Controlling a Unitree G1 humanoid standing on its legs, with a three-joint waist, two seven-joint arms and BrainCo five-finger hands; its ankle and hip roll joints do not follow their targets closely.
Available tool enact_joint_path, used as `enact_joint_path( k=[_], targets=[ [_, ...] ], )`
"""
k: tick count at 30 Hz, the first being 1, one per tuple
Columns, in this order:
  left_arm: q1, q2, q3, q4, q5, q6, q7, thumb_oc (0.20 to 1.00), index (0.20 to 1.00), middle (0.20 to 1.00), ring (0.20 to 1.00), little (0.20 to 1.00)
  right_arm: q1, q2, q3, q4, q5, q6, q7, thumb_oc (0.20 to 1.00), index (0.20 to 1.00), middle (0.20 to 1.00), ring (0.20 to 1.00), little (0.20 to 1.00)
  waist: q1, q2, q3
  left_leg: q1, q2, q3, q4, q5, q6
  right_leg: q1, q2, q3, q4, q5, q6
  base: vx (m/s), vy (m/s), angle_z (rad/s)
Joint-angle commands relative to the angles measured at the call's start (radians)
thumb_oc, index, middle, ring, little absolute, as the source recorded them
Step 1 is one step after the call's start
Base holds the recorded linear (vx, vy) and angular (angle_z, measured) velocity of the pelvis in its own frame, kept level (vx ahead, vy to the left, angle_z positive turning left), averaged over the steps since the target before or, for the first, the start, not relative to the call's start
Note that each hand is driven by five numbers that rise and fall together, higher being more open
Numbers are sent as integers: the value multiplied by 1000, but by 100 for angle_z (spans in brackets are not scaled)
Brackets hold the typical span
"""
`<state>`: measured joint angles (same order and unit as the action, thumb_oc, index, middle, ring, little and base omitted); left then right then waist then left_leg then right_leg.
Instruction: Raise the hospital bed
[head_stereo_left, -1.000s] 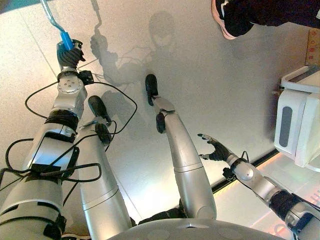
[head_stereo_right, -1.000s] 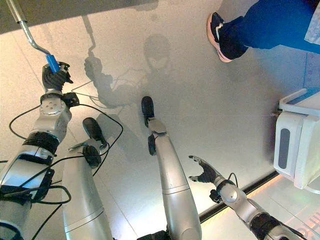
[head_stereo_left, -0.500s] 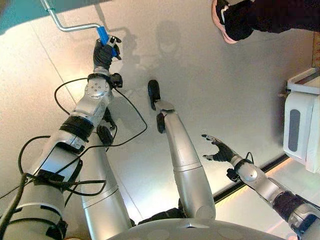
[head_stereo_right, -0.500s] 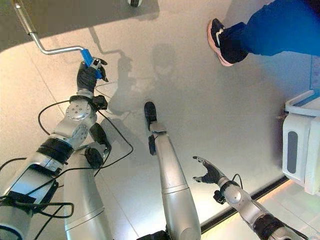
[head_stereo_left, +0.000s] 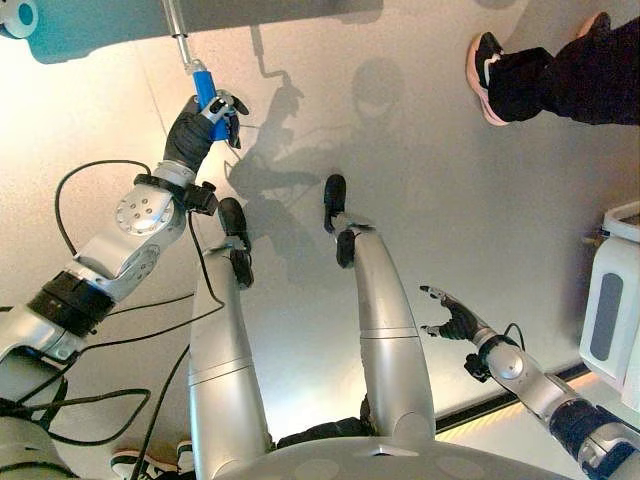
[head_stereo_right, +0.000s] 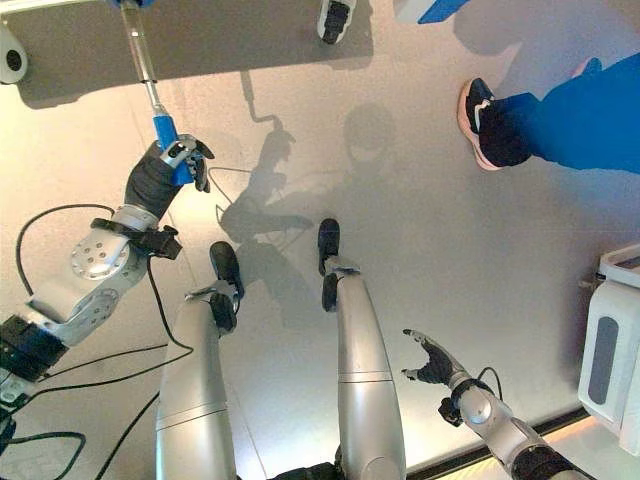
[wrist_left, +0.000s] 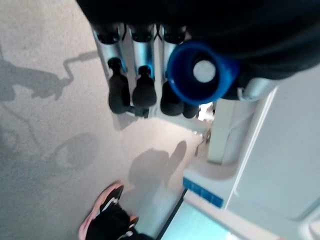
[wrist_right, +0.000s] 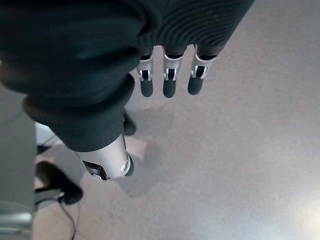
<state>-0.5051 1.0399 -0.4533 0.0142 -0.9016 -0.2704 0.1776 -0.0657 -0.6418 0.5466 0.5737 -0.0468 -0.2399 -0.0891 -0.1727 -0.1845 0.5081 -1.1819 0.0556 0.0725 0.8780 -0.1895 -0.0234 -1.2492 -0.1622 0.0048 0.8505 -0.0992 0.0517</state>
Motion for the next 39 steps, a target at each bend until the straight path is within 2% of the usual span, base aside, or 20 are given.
enact_joint_path(
  k=[1, 4, 5, 7, 9, 10, 14, 16, 25, 27, 29, 32, 39],
  targets=[
    [4, 37, 61, -275, 87, -173, -87, 200, 200, 200, 200, 200, 111, -57, -4, 11, -13, -8, 15, 1000, 1000, 1000, 1000, 1000, 39, 28, 12, 26, 11, -48, -28, 98, -60, 36, -8, -14, -174, 185, 92, 2, 6, 11],
    [5, 37, 62, -276, 87, -173, -87, 200, 200, 200, 200, 200, 111, -57, -4, 11, -13, -8, 15, 1000, 1000, 1000, 1000, 1000, 39, 27, 12, 26, 10, -48, -28, 98, -60, 36, -8, -14, -174, 185, 92, 0, 0, 5],
    [178, 25, 209, -273, 62, -192, -80, 200, 200, 200, 200, 200, 137, -44, -26, 34, -14, -10, 16, 1000, 1000, 1000, 1000, 1000, 73, 41, 12, 38, 5, -55, -49, 109, -61, 50, -22, -26, -178, 180, 93, 15, -2, -5],
    [240, 17, 254, -264, 59, -188, -81, 200, 200, 200, 200, 200, 134, -40, -26, 39, -10, -12, 14, 1000, 1000, 1000, 1000, 1000, 74, 41, 12, 40, 3, -58, -51, 111, -60, 51, -24, -28, -174, 177, 92, 14, 3, -4],
    [244, 17, 257, -265, 59, -188, -81, 200, 200, 200, 200, 200, 134, -40, -24, 39, -10, -12, 14, 1000, 1000, 1000, 1000, 1000, 72, 40, 12, 40, 3, -58, -51, 111, -60, 52, -24, -28, -174, 176, 92, 19, 16, 8],
    [306, -8, 306, -213, 65, -186, -63, 200, 200, 200, 200, 200, 140, -36, -31, 29, -3, -16, 16, 1000, 1000, 1000, 1000, 1000, 82, 39, 12, 36, 1, -61, -43, 114, -59, 48, -27, -31, -167, 176, 93, 35, 33, 5],
    [332, -61, 331, -129, 73, -187, -31, 200, 200, 200, 200, 200, 139, -38, -29, 21, 2, -17, 12, 1000, 1000, 1000, 1000, 1000, 81, 31, 12, 28, 1, -61, -25, 116, -61, 37, -27, -29, -149, 172, 95, 29, 24, 0],
    [330, -116, 329, -38, 83, -173, 0, 200, 200, 200, 200, 200, 132, -33, -23, 24, 4, -17, 5, 1000, 1000, 1000, 1000, 1000, 81, 23, 12, 16, 2, -65, -6, 118, -62, 28, -28, -29, -135, 170, 96, 35, 38, 1],
    [230, -209, 318, 249, 140, -132, 84, 200, 200, 200, 200, 200, 118, -44, -15, -16, 16, -18, -10, 1000, 1000, 1000, 1000, 1000, 55, -18, 12, -13, 11, -64, 44, 107, -62, 3, -21, -22, -113, 162, 95, 25, 35, -3],
    [145, -233, 313, 398, 175, -108, 118, 200, 200, 200, 200, 200, 103, -47, -3, -29, 22, -20, -12, 1000, 1000, 1000, 1000, 1000, 37, -43, 12, -26, 17, -61, 68, 95, -62, -10, -14, -16, -105, 160, 95, 23, 40, -4],
    [142, -233, 311, 400, 174, -108, 118, 200, 200, 200, 200, 200, 103, -47, -4, -29, 22, -20, -12, 1000, 1000, 1000, 1000, 1000, 38, -44, 12, -27, 17, -60, 69, 95, -62, -11, -14, -15, -104, 159, 95, 7, 18, -5],
    [45, -247, 287, 559, 206, -75, 138, 200, 200, 200, 200, 200, 86, -45, 20, -34, 36, -22, -9, 1000, 1000, 1000, 1000, 1000, 17, -70, 12, -36, 18, -61, 89, 87, -62, -18, -6, -11, -102, 157, 95, 7, 25, -5],
    [-113, -256, 225, 763, 226, -26, 140, 200, 200, 200, 200, 200, 64, -50, 57, -48, 64, -23, -1, 1000, 1000, 1000, 1000, 1000, -7, -100, 12, -53, 20, -54, 119, 69, -62, -31, 7, -1, -100, 159, 95, 2, 15, -4]
  ],
)
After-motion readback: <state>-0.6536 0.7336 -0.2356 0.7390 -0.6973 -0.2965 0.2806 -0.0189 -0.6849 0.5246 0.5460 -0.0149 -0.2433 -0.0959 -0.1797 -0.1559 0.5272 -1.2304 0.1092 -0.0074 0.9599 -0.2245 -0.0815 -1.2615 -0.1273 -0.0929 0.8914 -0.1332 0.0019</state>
